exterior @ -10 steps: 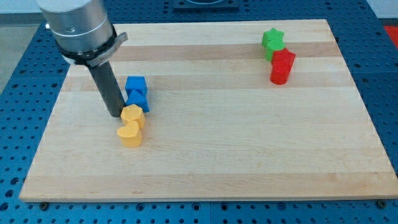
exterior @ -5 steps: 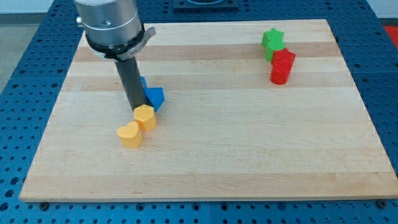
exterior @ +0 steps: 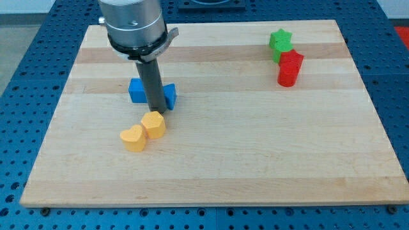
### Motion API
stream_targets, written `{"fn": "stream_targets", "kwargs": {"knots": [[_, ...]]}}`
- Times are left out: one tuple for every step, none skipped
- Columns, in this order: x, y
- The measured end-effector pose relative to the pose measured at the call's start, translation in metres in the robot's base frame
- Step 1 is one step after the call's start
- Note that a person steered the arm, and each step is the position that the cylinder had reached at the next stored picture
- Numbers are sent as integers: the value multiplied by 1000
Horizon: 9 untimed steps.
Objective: Separate the blue blocks from the yellow blocks
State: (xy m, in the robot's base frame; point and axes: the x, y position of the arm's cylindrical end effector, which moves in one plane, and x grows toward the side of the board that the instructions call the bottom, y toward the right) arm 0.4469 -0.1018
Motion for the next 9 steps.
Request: {"fn": "stream_targets", "kwargs": {"knots": [[-5, 0], [-4, 0], [11, 16], [4, 32], [1, 31], [1, 31], [2, 27], [2, 27], [2, 26]]}}
